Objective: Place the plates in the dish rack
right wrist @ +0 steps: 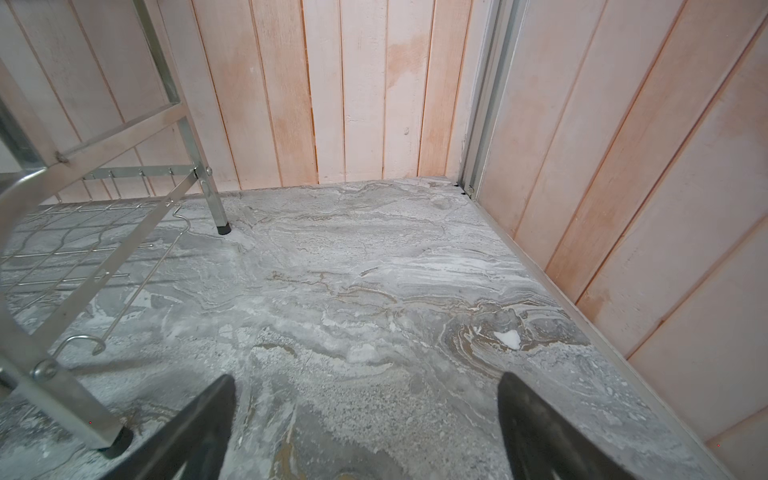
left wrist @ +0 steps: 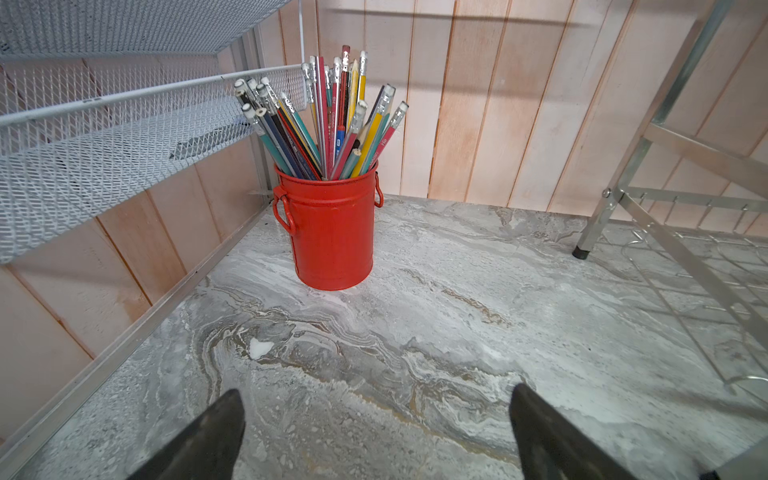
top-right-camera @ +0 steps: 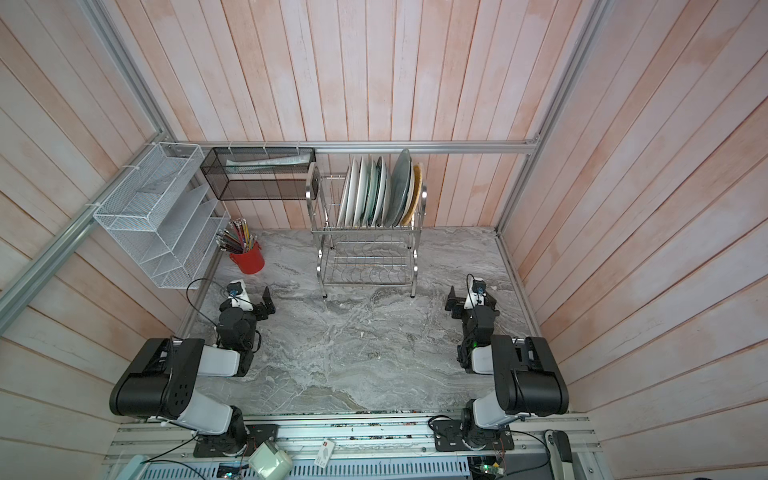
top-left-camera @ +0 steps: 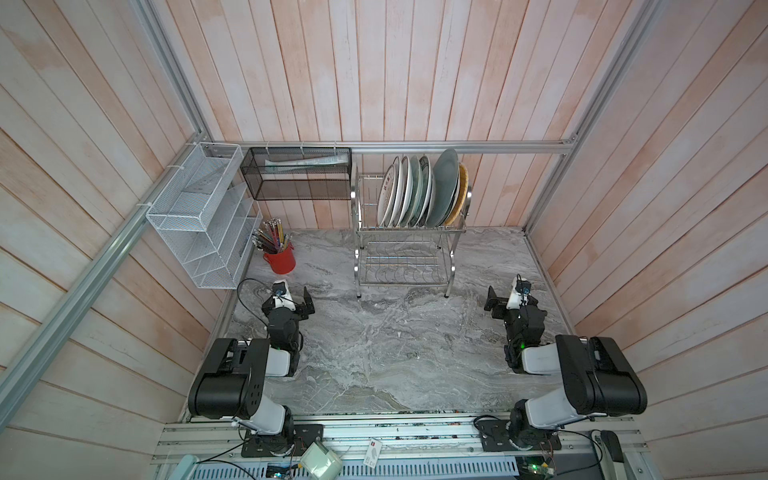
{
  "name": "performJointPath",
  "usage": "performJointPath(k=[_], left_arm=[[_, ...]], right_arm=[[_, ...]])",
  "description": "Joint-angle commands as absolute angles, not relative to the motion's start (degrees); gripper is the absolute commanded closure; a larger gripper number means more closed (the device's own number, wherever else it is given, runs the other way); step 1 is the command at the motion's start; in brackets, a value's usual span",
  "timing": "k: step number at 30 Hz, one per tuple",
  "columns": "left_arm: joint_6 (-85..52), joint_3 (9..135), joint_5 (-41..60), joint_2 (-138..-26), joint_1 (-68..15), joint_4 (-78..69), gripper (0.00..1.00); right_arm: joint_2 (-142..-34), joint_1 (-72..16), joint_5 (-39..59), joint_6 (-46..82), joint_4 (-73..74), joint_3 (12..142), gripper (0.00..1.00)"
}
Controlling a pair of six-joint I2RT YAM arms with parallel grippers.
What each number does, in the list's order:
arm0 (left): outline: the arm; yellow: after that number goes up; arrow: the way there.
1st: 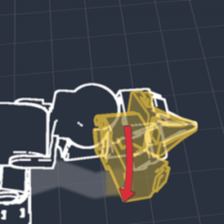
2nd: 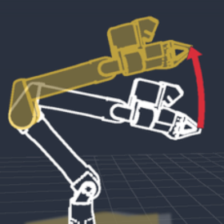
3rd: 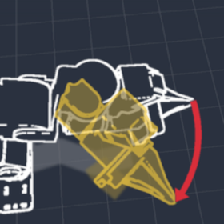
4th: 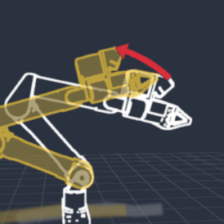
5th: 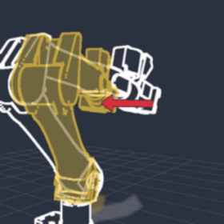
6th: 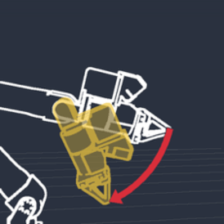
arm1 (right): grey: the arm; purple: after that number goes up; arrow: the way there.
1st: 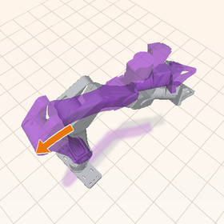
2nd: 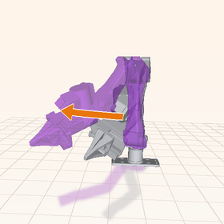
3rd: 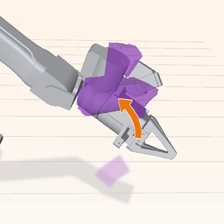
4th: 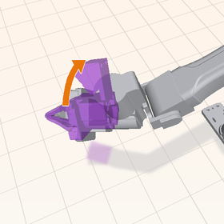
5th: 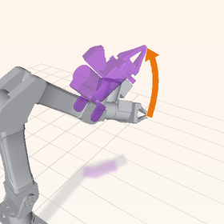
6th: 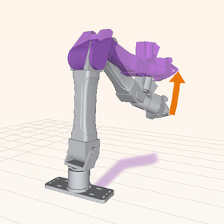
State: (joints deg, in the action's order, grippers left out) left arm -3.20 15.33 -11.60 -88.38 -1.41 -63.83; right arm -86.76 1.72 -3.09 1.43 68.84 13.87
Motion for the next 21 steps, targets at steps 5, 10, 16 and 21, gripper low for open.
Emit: performJointPath(k=[5, 10, 16, 21], left_arm=[[-2.75, 16.12, -11.91, -88.10, -1.45, -64.06, 0.00], [-3.08, 16.26, -10.89, -88.02, -0.88, -63.63, 0.00], [-3.12, 16.70, -10.73, -88.27, -0.83, -63.01, 0.00], [-2.61, 15.95, -10.53, -88.03, -0.90, -64.30, 0.00]], right_arm=[[-86.92, 2.01, -2.63, 1.47, 68.03, 14.33, 0.02], [-86.92, 2.02, -2.63, 1.41, 68.07, 14.33, 0.02], [-86.92, 1.97, -2.64, 1.42, 68.03, 14.33, 0.02], [-86.92, 2.02, -2.60, 1.41, 68.03, 14.33, 0.02]])
